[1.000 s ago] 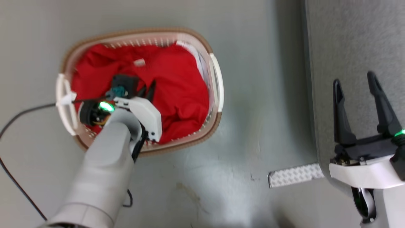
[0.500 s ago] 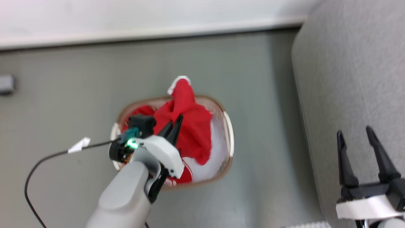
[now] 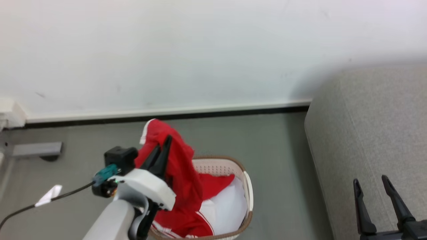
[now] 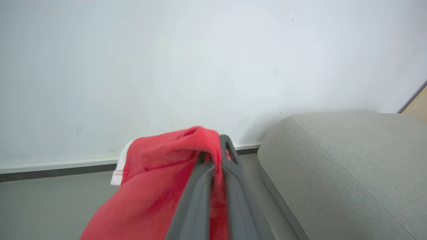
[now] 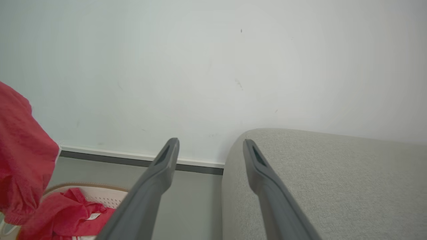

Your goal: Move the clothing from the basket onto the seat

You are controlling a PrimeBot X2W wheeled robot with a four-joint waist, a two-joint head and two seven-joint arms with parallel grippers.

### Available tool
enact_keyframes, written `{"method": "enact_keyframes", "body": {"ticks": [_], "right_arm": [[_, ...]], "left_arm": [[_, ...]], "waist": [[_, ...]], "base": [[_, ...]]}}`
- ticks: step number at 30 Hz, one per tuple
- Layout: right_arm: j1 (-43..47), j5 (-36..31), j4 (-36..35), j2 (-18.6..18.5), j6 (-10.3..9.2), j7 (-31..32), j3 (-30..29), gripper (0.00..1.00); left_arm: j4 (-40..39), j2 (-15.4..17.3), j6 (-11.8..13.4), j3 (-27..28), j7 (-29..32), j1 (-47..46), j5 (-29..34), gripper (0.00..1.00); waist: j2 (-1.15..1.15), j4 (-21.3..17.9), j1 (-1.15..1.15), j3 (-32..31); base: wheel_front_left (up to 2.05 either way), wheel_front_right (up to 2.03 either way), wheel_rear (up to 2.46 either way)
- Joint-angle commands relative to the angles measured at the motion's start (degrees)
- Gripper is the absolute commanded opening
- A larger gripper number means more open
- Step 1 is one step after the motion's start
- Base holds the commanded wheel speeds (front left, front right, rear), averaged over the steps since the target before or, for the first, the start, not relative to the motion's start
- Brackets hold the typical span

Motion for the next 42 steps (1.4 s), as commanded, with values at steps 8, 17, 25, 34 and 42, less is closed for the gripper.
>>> {"method": "enact_keyframes", "body": {"ticks": [8,17,25,34,42], "right_arm": [[3.64,-0.16,0.25,-0.77,-0.14,0.03,0.17,1.00],[3.34,0.52,-0.72,-1.13,-0.14,0.03,2.25,1.00],[-0.31,4.94,-2.35,-4.59,-0.14,0.03,14.45,1.00],[-8.51,9.70,-2.14,-8.73,-0.14,0.03,30.09,1.00],[-13.65,13.65,-0.38,-10.06,-0.14,0.03,38.15,1.00]], "left_arm": [[-10.55,4.87,3.11,2.05,3.03,9.46,-2.07,0.00],[-17.83,6.81,4.73,2.03,5.73,12.32,-2.24,0.00],[-24.15,6.26,3.94,-0.37,8.59,10.98,-2.25,0.00],[-28.25,3.75,1.82,-5.92,11.86,8.63,-1.37,0.00],[-28.62,-0.14,-0.72,-12.21,13.11,6.82,-0.56,0.00]], "waist": [[0.00,0.37,0.03,-6.40],[0.00,0.60,0.03,-6.62],[0.00,0.63,0.03,-6.53],[0.00,1.10,0.03,-6.91],[0.00,1.34,0.03,-7.28]], "base": [[0.00,0.00,0.00],[0.00,0.00,0.00],[0.00,0.00,0.00],[0.00,0.00,0.00],[0.00,0.00,0.00]]}}
